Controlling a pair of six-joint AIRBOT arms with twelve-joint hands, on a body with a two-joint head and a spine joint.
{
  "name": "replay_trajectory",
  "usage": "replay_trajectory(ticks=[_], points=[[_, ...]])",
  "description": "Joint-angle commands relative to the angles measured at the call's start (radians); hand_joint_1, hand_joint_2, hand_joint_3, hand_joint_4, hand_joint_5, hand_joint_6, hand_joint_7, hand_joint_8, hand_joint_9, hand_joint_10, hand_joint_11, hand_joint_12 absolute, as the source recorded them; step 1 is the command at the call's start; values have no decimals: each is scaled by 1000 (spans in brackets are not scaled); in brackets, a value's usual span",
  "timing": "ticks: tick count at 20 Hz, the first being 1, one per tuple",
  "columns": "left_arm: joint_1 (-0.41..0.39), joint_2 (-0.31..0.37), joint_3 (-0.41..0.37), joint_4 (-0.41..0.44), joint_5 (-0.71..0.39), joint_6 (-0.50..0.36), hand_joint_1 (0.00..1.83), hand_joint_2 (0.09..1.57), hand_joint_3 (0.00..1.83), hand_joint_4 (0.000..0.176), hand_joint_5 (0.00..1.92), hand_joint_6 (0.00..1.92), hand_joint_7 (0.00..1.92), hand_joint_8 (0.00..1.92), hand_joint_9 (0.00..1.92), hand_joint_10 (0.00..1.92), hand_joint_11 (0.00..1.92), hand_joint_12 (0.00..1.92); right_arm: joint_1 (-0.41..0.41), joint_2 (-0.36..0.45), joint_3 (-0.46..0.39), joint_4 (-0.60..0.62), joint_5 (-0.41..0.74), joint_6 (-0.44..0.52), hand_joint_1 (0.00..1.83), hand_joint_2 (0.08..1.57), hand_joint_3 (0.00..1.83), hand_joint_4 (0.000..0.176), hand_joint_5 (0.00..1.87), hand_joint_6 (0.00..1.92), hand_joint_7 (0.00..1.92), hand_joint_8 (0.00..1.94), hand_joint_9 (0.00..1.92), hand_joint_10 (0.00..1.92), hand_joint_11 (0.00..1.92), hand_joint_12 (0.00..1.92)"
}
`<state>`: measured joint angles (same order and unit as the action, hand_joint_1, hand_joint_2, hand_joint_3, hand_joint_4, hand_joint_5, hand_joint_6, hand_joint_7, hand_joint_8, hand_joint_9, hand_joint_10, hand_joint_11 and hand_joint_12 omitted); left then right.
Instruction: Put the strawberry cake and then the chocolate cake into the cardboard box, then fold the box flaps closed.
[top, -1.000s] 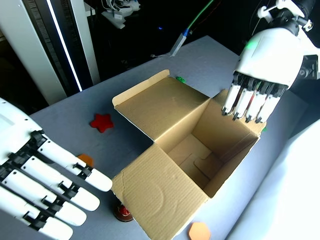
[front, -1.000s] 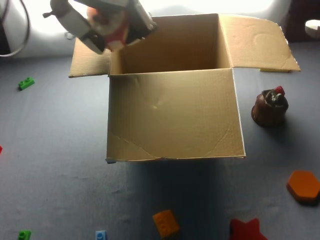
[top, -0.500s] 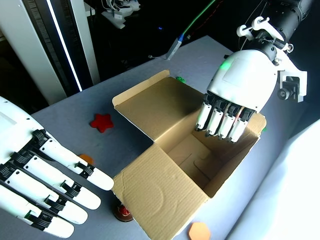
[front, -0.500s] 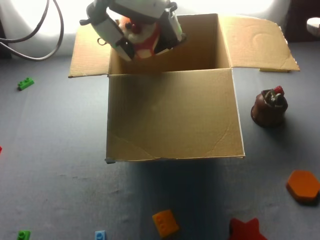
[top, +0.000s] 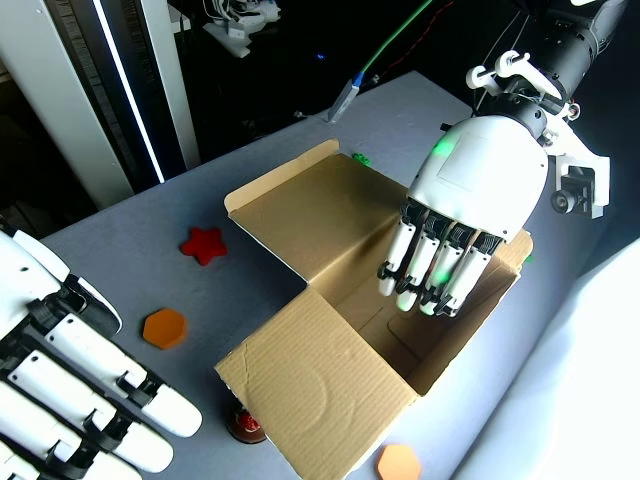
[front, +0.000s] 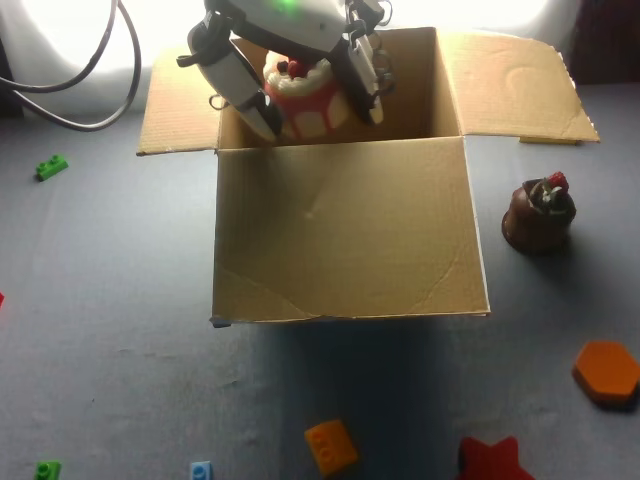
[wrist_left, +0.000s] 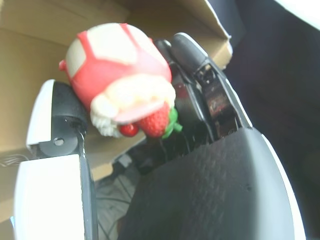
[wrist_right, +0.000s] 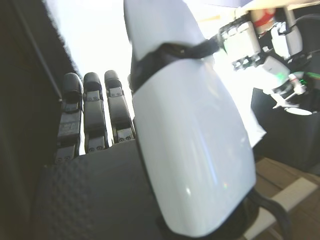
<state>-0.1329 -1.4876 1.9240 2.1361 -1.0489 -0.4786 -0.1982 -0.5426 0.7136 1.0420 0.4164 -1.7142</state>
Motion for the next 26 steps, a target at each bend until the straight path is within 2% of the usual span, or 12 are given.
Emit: replay_trajectory(ticks=[1, 5, 7, 11, 14, 15, 20, 21, 22, 23, 25, 26], points=[[-10, 11, 9, -75, 26, 8, 898, 1155, 2, 0, 399, 0, 451, 0, 522, 28, 65, 1235, 9, 10, 11, 0, 76, -1, 1117, 1031, 2, 8, 47, 5, 128, 3, 140, 6, 0, 595], [-37, 16, 29, -68, 25, 13, 838, 1133, 0, 5, 212, 0, 233, 0, 339, 1, 0, 1014, 6, -9, 83, 237, 7, -2, 1146, 1018, 0, 16, 39, 0, 112, 3, 127, 5, 0, 471], [-49, 17, 40, -65, 25, 14, 862, 1095, 0, 15, 177, 0, 205, 0, 293, 0, 0, 911, 2, -21, 103, 253, -17, -3, 1179, 1001, 0, 9, 40, 0, 108, 0, 127, 4, 0, 385], [-75, 40, 52, -46, 17, 12, 837, 1087, 0, 15, 176, 3, 186, 0, 268, 0, 0, 951, -29, -53, 132, 253, -18, 5, 1151, 1021, 4, 14, 23, 0, 106, 1, 121, 1, 0, 306], [-92, 82, 56, -37, 2, 1, 487, 1187, 16, 9, 183, 3, 201, 3, 273, 2, 0, 978, -63, -101, 201, 253, -72, 95, 1196, 998, 0, 12, 55, 8, 126, 2, 135, 5, 0, 362], [-95, 101, 55, -30, -3, -12, 396, 1208, 14, 1, 194, 5, 210, 3, 276, 2, 0, 945, -67, -118, 224, 253, -90, 124, 1171, 1013, 2, 10, 29, 2, 99, 0, 112, 1, 0, 282], [-112, 228, -24, 18, -42, -47, 130, 1289, 10, 0, 160, 0, 146, 0, 160, 11, 0, 646, -137, -243, 345, 251, -131, 245, 1139, 1041, 9, 2, 0, 0, 62, 0, 91, 0, 0, 258], [-116, 258, -33, 23, -44, -62, 62, 1313, 11, 0, 143, 1, 123, 1, 135, 3, 0, 540, -148, -273, 377, 189, -137, 321, 1138, 1040, 8, 6, 0, 0, 60, 0, 87, 0, 0, 255], [-118, 279, -37, 23, -47, -73, 12, 1323, 12, 0, 127, 1, 110, 0, 121, 1, 0, 512, -169, -290, 396, -4, -122, 518, 1136, 1042, 9, 7, 3, 1, 54, 0, 82, 0, 0, 254], [-119, 297, -42, 23, -49, -76, 2, 1321, 7, 0, 126, 1, 107, 0, 108, 3, 0, 465, -185, -299, 402, -110, -89, 600, 1162, 1018, 0, 6, 3, 1, 59, 1, 87, 2, 0, 317], [-118, 356, -72, 33, -62, -88, 0, 1327, 7, 0, 136, 4, 106, 0, 100, 1, 0, 477, -226, -323, 396, -303, 83, 674, 1203, 995, 0, 8, 5, 0, 51, 0, 98, 6, 0, 389], [-118, 376, -85, 36, -66, -88, 0, 1329, 8, 0, 137, 4, 109, 2, 99, 0, 0, 477, -248, -331, 393, -325, 148, 675, 1189, 1015, 0, 15, 0, 0, 34, 1, 85, 2, 0, 298]])
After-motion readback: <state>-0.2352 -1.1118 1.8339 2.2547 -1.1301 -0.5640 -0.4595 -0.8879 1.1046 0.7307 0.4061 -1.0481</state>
